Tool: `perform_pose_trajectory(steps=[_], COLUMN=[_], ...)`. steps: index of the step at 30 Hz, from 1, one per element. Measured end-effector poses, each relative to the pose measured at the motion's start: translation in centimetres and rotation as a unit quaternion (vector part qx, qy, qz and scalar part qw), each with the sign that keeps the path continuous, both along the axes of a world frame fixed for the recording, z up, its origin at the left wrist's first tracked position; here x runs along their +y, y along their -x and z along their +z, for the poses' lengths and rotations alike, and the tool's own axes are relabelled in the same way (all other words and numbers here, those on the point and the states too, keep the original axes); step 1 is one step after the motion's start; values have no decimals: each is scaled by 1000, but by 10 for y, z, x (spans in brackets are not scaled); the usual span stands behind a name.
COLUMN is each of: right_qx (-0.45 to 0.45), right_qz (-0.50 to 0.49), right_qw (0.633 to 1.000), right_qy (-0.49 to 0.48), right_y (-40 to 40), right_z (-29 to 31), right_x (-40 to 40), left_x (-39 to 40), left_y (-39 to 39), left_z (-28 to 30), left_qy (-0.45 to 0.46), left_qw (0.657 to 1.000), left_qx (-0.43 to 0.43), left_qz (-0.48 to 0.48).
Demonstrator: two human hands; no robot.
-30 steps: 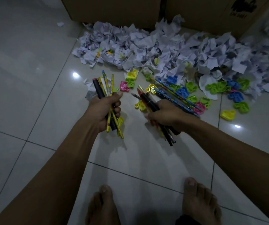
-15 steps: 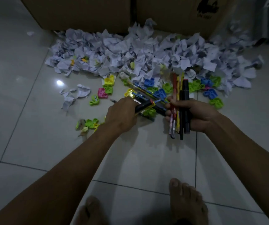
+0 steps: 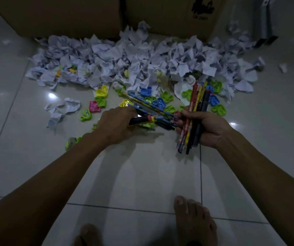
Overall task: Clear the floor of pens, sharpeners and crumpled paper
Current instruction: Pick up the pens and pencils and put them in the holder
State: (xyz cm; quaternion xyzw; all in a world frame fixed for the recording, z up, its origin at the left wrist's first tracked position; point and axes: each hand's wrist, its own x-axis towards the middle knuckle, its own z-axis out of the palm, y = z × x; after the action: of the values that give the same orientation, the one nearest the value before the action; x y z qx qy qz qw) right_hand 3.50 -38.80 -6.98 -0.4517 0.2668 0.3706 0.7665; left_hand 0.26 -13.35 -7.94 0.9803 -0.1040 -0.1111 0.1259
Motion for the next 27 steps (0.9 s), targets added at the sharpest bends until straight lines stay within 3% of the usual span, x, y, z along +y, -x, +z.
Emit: perform_pose_trajectory(steps=[3, 6, 9, 11, 15, 18, 21, 27], right_qx=[-5, -9, -18, -23, -12, 2, 10, -54], right_qz=[16, 23, 25, 22, 17, 16, 27, 65], right_qw=[1000, 999, 999, 999, 999, 999, 998, 986], right_qy=[20, 20, 19, 16, 30, 41, 53, 144], right_y=[-1, -1, -3, -5, -6, -6, -7, -8], right_z=[-2, -3, 2, 5, 11, 14, 14, 6], right_x=[0, 4, 10, 14, 21, 24, 25, 34], left_x=[-4, -11, -15, -13, -15, -27, -35, -30], left_y=[-6, -14, -22, -27, -24, -9, 4, 9], left_z=[18, 44, 62, 59, 41, 27, 15, 5], left_qy=[148, 374, 496, 575, 718, 743, 730, 700], left_qw=[981, 894, 816, 738, 527, 444, 420, 475], left_qx=[-26, -36, -54, -18, 130, 196, 221, 203], left_qz=[122, 244, 294, 354, 435, 461, 493, 494])
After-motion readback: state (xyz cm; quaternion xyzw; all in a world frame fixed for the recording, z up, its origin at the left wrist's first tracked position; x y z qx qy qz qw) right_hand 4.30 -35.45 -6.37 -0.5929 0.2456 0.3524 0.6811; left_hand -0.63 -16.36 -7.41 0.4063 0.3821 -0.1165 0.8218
